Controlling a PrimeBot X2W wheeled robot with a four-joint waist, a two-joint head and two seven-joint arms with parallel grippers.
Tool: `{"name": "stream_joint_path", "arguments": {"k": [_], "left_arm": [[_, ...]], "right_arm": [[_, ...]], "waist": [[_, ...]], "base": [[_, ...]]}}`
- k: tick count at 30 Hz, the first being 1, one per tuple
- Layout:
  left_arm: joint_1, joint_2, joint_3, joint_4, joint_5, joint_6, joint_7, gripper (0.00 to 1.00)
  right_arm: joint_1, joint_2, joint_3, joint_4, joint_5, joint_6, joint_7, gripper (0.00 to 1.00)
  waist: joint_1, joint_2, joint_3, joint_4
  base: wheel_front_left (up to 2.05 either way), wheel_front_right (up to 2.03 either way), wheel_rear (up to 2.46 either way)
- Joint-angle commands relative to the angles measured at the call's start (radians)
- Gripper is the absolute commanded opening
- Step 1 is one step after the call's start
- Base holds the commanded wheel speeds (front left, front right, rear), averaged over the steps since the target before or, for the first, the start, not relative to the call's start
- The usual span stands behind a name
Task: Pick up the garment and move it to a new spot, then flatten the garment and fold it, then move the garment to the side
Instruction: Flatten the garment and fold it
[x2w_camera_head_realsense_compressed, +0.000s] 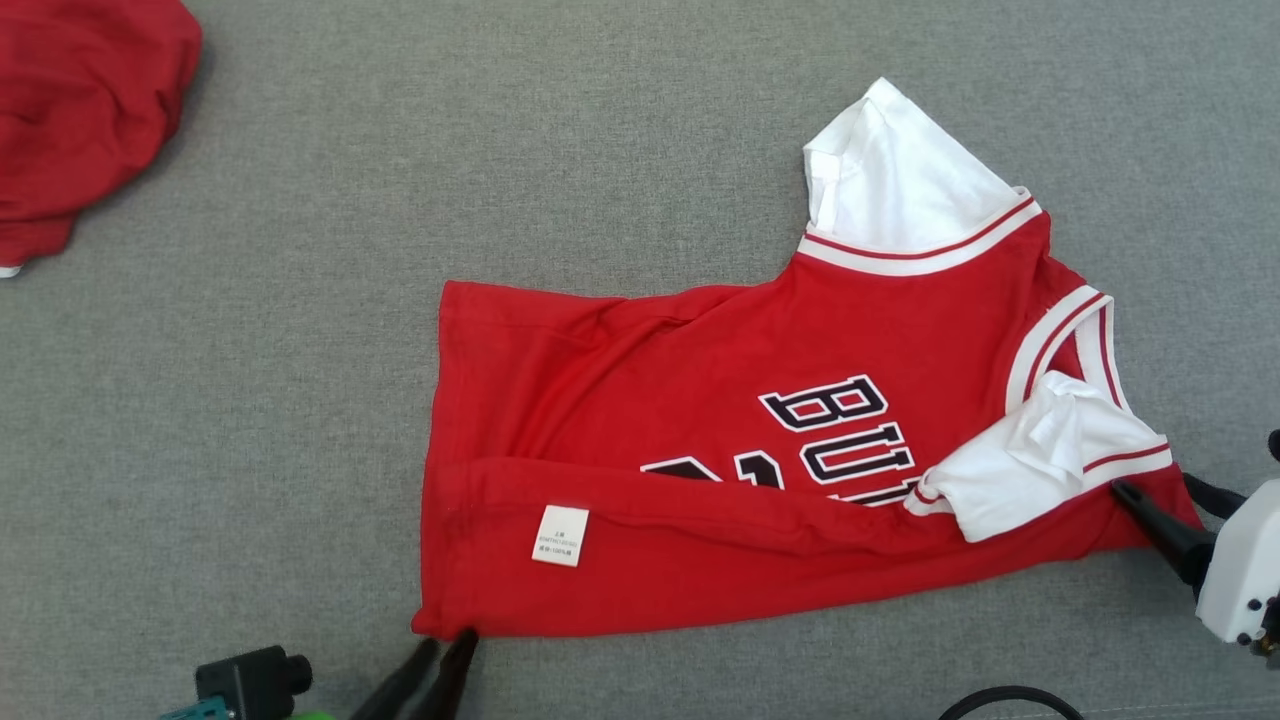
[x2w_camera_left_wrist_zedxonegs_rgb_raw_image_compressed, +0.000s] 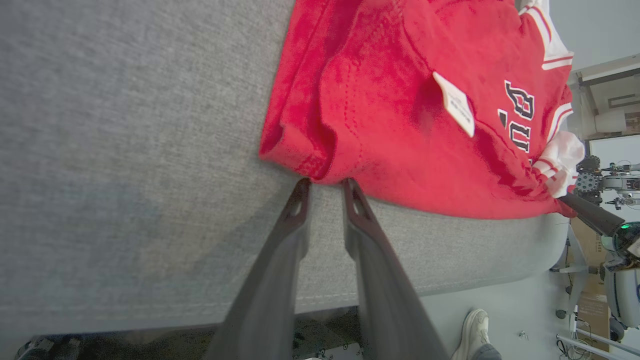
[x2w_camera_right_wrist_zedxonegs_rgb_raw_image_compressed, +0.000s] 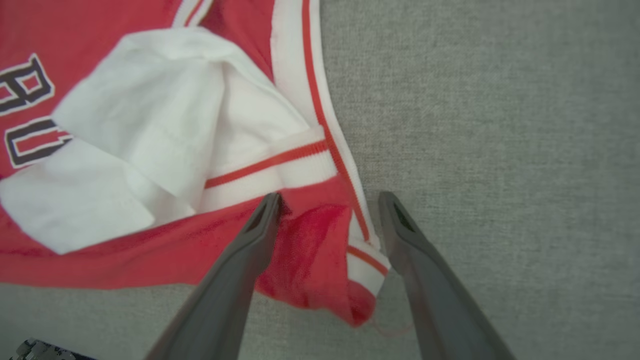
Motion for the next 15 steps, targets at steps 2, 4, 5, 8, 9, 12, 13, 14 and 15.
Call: {"name": "stream_joint_path", "arguments": {"k": [2, 4, 5, 8, 9, 12, 13, 14, 15], "left_arm": [[0.012, 0.044, 0.022, -0.007, 0.034, 0.033, -0.024, 1.00], [0.030, 0.088, 0.049, -0.027, 0.065, 0.066, -0.043, 1.00], [0.035, 0.115, 0.063, -0.044, 0.076, 0.079, -0.046, 1.00], [-0.019, 0.179, 0.105, -0.107, 0.109, 0.089, -0.037, 1.00], [-0.051, 0.193, 0.115, -0.119, 0.118, 0.086, -0.027, 1.00], [-0.185, 0.189, 0.106, -0.128, 0.121, 0.062, 0.038, 1.00], [-0.301, 0.172, 0.079, -0.096, 0.141, 0.037, 0.097, 1.00], [-0.356, 0.154, 0.063, -0.071, 0.145, 0.026, 0.124, 1.00], [-0.411, 0.136, 0.048, -0.040, 0.154, 0.014, 0.149, 1.00]], "right_arm": [[-0.006, -0.016, -0.023, -0.034, -0.023, -0.002, 0.025, 1.00], [-0.033, -0.027, -0.047, -0.086, -0.025, -0.002, 0.046, 1.00], [-0.056, -0.031, -0.060, -0.114, -0.030, -0.002, 0.048, 1.00], [-0.137, -0.031, -0.083, -0.171, -0.072, -0.002, 0.048, 1.00], [-0.175, -0.026, -0.085, -0.177, -0.095, -0.002, 0.043, 1.00], [-0.309, 0.004, -0.051, -0.153, -0.160, -0.001, 0.028, 1.00], [-0.398, 0.032, -0.017, -0.102, -0.195, -0.001, 0.019, 1.00], [-0.444, 0.050, 0.003, -0.068, -0.213, -0.001, 0.015, 1.00], [-0.489, 0.062, 0.027, -0.034, -0.229, -0.001, 0.015, 1.00]], "waist": [[0.0000, 0.0000, 0.004, -0.006], [0.0000, 0.0000, 0.013, -0.011], [0.0000, 0.0000, 0.020, -0.014], [0.0000, 0.0000, 0.051, -0.009], [0.0000, 0.0000, 0.065, -0.004], [0.0000, 0.0000, 0.111, 0.017], [0.0000, 0.0000, 0.138, 0.035], [0.0000, 0.0000, 0.147, 0.043], [0.0000, 0.0000, 0.157, 0.051]], "base": [[0.00, 0.00, 0.00], [0.00, 0.00, 0.00], [0.00, 0.00, 0.00], [0.00, 0.00, 0.00], [0.00, 0.00, 0.00], [0.00, 0.00, 0.00], [0.00, 0.00, 0.00], [0.00, 0.00, 0.00], [0.00, 0.00, 0.00]]}}
